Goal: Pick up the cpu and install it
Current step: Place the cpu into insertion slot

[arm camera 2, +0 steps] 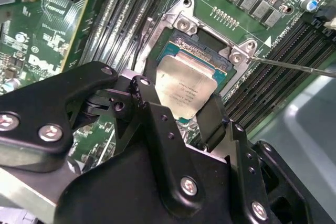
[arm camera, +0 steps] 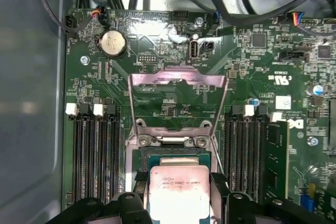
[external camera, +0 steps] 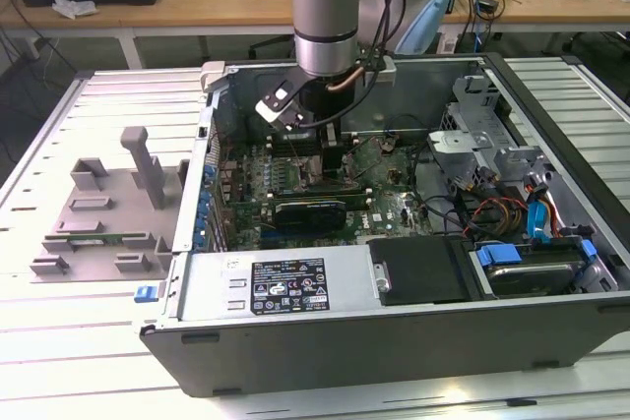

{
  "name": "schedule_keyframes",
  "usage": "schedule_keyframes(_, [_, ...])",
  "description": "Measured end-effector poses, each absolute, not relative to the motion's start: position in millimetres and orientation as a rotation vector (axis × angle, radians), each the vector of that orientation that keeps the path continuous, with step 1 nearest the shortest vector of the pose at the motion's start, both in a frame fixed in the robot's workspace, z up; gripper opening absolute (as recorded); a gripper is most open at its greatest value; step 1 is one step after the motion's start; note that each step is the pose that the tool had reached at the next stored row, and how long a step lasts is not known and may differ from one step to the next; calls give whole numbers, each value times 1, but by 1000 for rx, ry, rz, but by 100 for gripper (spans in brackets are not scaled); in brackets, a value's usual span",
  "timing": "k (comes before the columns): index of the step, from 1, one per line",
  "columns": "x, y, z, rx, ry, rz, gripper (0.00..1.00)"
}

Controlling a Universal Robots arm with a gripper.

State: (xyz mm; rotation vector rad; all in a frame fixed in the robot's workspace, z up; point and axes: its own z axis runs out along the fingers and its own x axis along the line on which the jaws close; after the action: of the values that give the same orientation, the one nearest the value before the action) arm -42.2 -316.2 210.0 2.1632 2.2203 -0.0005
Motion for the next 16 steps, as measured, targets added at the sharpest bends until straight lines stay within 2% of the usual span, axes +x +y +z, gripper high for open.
schedule_keyframes(16, [-44, -312, 198, 2195, 2190, -2, 55])
